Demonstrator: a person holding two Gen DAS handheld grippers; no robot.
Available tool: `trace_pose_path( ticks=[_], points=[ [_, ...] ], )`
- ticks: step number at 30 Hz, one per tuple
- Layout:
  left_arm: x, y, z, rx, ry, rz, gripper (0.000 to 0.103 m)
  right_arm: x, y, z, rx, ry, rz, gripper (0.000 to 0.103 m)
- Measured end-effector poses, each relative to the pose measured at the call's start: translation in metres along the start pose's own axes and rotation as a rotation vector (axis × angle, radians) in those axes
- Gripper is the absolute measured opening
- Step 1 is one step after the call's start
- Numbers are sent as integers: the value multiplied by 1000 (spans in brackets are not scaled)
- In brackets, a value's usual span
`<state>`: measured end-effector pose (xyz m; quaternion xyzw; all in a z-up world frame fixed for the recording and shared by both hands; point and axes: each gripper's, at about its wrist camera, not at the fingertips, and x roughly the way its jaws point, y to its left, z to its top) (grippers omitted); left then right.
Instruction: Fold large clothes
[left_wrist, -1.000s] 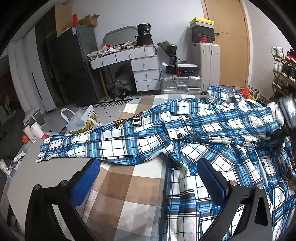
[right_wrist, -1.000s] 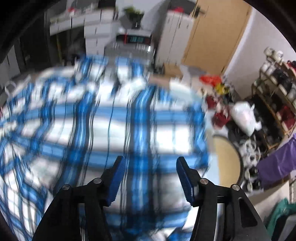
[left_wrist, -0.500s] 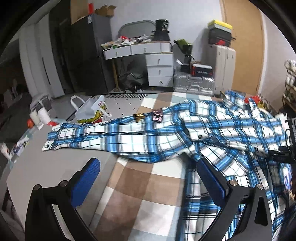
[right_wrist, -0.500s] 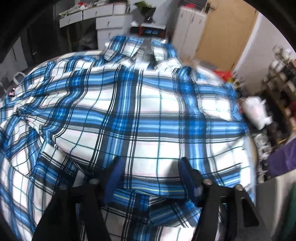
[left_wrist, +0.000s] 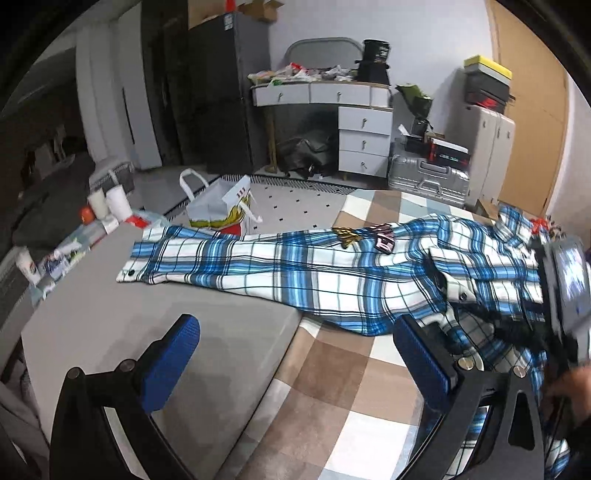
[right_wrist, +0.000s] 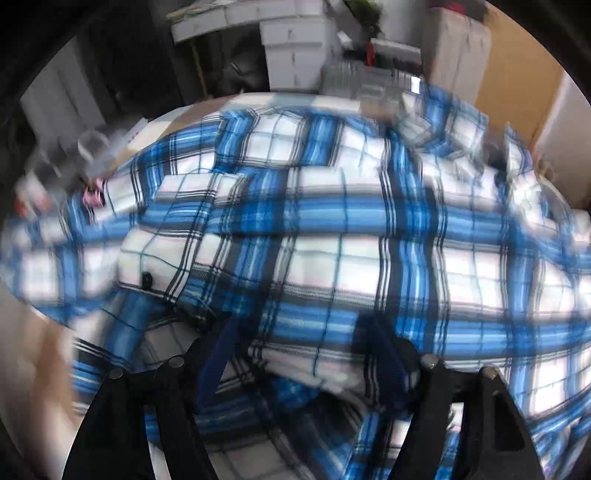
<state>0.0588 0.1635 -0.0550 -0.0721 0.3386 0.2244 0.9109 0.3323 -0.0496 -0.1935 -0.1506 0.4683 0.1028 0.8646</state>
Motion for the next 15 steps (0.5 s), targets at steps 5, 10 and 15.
trace_pose_path(
  ticks=[5,10,15],
  points=[
    [7,3,2,-23,43,-32,102,-35,-5,-30,22,-12,98,63],
    [6,10,2,-31,58,-52,102,-123,-33,-90,222,-194,275,71],
    [-3,54,-2,-135,52,-77,102,-205,-18,-150,285,-431,389,93]
  ],
)
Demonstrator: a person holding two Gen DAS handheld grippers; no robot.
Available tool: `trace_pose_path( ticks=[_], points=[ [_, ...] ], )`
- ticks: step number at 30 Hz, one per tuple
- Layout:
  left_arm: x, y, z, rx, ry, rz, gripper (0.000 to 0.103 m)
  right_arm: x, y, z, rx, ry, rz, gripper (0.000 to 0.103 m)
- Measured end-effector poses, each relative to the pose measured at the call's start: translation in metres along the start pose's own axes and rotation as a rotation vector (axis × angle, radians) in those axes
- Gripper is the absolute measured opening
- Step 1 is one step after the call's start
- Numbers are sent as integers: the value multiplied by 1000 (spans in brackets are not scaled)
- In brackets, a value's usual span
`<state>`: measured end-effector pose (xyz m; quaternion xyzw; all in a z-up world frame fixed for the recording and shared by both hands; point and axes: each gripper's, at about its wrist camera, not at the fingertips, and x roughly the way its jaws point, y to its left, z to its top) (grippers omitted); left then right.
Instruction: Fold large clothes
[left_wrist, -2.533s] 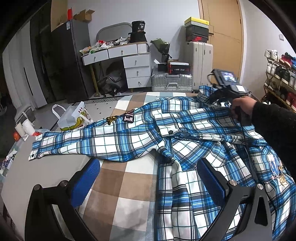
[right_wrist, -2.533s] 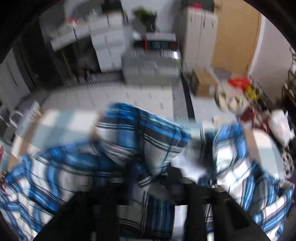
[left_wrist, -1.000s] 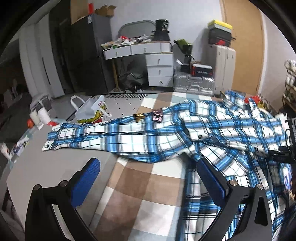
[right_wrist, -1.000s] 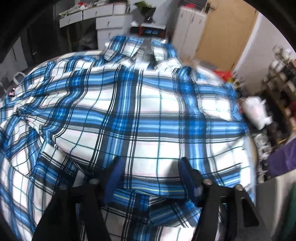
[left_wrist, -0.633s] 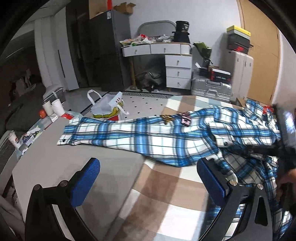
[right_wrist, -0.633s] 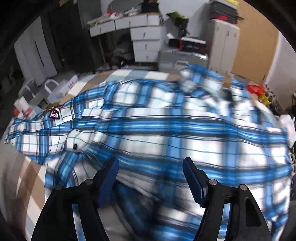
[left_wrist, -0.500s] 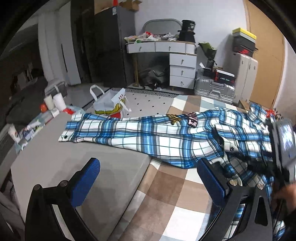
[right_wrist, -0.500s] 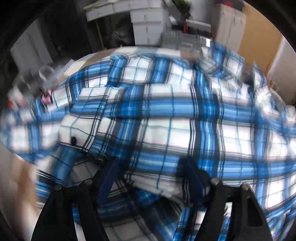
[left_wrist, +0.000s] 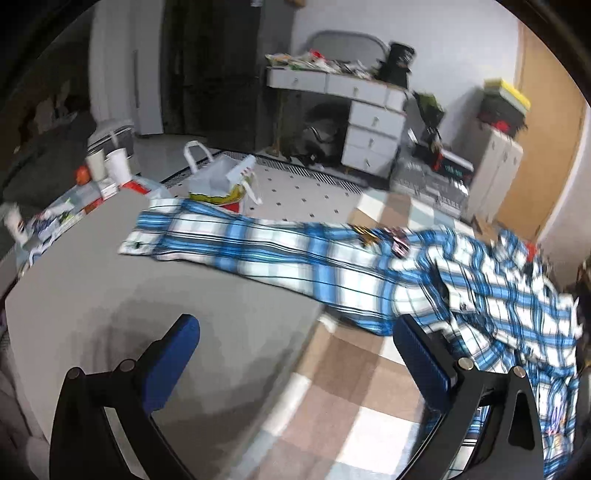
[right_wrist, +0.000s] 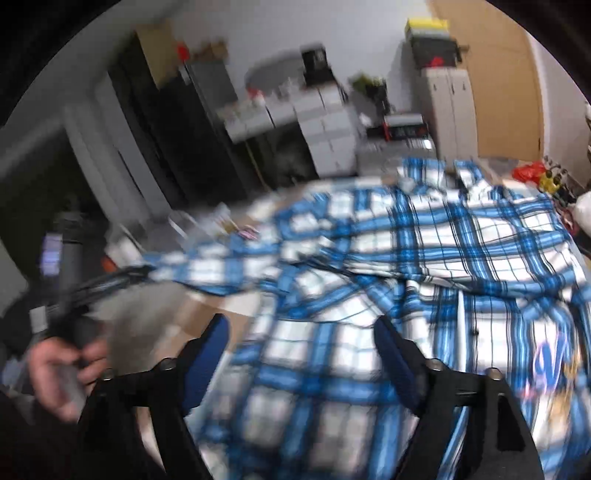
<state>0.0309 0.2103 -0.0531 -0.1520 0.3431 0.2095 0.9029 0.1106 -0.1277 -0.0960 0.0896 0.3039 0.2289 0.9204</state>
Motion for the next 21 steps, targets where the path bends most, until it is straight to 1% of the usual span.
trace_pose_path(
  ticks=[1,2,4,5,6,7,8,9,10,11,13,15,17,18,19,21],
  points=[
    [-1,13,-1,-24,3,2,102,-14,7,-8,-31,-42,1,96],
    [0,21,0,-45,11,-2,102,-25,17,-10,-57,-64,-3,96],
    [3,51,2,-121,58,-28,102,-37,28,-19,-97,-82,0,100],
    [3,67,3,-183,76,-59,102,-39,26,-22,-96,-84,7,100],
    [4,89,4,-260,85,-93,102,-38,24,-25,-73,-67,11,100],
    [6,103,5,-309,100,-112,102,-35,22,-26,-30,-27,27,100],
    [12,118,8,-354,128,-114,102,-31,19,-25,13,5,67,100],
    [17,130,10,-388,153,-114,102,-28,17,-25,50,26,112,100],
    [23,142,14,-421,175,-127,102,-28,18,-23,70,37,130,100],
    [30,149,18,-442,197,-135,102,-26,17,-22,81,44,138,100],
    [46,161,26,-489,251,-184,102,-24,19,-20,75,48,144,100],
    [55,162,31,-508,282,-205,102,-30,26,-19,62,41,153,100],
    [69,155,39,-484,324,-199,102,-34,29,-20,53,26,157,100],
    [78,151,42,-470,346,-182,102,-34,29,-19,48,23,160,100],
    [90,146,46,-449,382,-150,102,-35,30,-20,47,20,159,100],
    [99,150,47,-471,382,-94,102,-37,29,-21,50,14,152,100]
  ],
)
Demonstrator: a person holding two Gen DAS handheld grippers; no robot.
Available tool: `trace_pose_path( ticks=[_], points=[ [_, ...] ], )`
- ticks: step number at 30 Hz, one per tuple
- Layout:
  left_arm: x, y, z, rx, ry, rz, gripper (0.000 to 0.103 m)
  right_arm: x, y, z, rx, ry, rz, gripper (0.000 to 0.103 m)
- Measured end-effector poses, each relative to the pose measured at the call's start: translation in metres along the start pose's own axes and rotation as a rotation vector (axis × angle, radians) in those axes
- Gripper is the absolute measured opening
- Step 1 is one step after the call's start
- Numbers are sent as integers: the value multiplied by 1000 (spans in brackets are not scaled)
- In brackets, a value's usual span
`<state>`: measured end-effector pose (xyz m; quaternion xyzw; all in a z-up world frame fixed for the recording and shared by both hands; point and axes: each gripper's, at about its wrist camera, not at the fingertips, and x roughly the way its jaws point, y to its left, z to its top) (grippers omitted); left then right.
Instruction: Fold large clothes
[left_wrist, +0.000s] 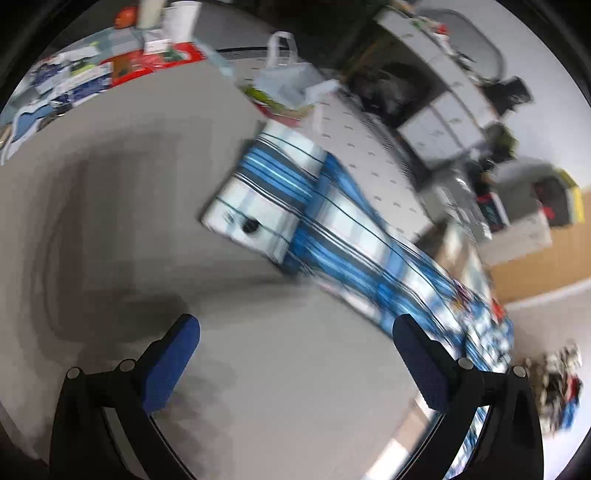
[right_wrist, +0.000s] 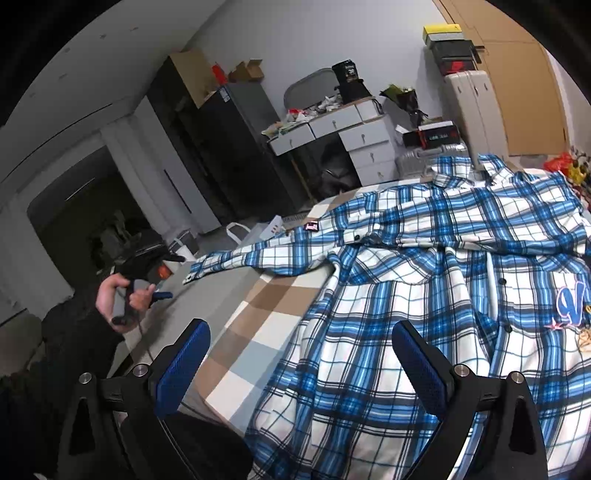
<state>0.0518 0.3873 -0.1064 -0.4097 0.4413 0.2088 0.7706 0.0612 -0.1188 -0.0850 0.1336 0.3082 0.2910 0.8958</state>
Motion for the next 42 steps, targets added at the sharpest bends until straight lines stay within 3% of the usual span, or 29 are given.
trace_pose_path(
  ticks=[3,5,10,13,14,16,17,18,20,25,32,37,42],
  points=[
    [5,-7,5,-44,-37,40,102,-2,-2,-2,9,7,-6,100],
    [10,-17,8,-40,-34,106,102,-1,-4,-2,17,14,-5,100],
    [38,-54,2,77,-18,417,102,0,-4,-2,16,21,-6,100],
    [36,-61,-5,78,-89,437,96,-1,-2,-3,14,26,-1,100],
    [32,-58,-8,73,-108,439,90,-2,-1,-4,10,26,-1,100],
    [28,-64,-13,91,-152,427,73,-3,-1,-4,3,26,-2,100],
    [26,-65,-12,108,-158,422,58,-4,-1,-4,1,27,-1,100],
    [28,-68,-11,124,-163,409,34,-5,-1,-4,1,28,0,100],
    [26,-70,-9,140,-159,357,12,-5,-2,-4,12,26,10,100],
    [14,-67,-1,129,-195,250,8,-10,-7,-2,56,24,35,100],
    [-26,-93,-1,261,-297,137,8,-14,-13,0,99,16,48,100],
    [-55,-121,-5,369,-390,86,7,-15,-16,1,123,14,51,100],
    [-88,-174,-20,462,-454,-56,7,-19,-22,3,154,-1,37,100]
  ],
)
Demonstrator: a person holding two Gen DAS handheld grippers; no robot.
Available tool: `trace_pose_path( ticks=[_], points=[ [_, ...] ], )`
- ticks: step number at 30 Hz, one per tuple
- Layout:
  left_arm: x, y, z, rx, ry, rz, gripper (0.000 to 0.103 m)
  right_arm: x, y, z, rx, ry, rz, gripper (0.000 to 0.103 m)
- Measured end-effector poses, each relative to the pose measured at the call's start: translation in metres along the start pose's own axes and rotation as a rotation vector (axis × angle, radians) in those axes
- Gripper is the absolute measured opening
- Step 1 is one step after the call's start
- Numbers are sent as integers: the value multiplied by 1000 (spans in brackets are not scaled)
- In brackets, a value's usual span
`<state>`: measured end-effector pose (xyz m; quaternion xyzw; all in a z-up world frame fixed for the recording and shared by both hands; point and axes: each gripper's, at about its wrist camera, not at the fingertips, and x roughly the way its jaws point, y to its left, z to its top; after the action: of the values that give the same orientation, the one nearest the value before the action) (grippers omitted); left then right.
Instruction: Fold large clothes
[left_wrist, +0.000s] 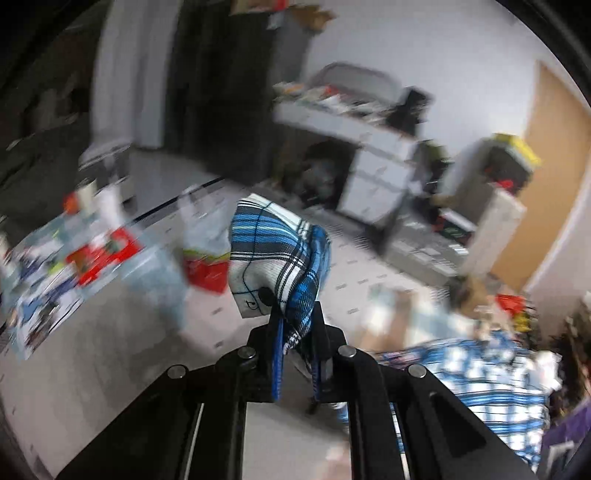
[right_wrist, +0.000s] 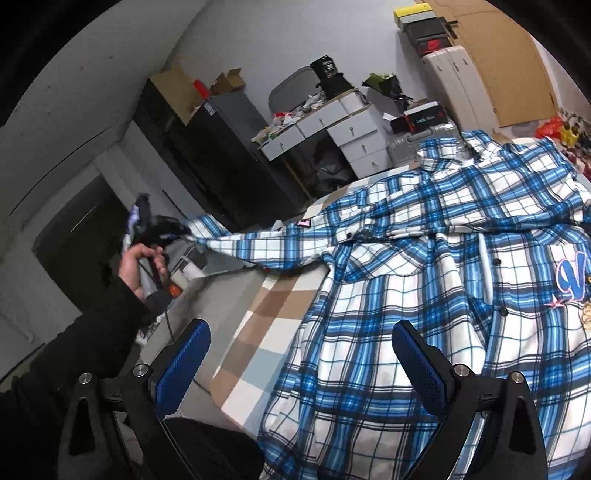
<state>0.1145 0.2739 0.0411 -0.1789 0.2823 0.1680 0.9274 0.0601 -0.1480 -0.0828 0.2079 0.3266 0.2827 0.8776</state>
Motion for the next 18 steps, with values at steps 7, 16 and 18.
trace_pose_path(
  ticks=[7,16,18],
  points=[
    [-35,-154,9,239,-68,-232,7,-15,-18,8,60,-55,-77,100],
    [11,-358,-83,460,115,-531,7,-65,-86,22,257,-207,-319,100],
    [34,-379,-108,458,183,-567,7,-79,-104,25,298,-242,-375,100]
  ],
)
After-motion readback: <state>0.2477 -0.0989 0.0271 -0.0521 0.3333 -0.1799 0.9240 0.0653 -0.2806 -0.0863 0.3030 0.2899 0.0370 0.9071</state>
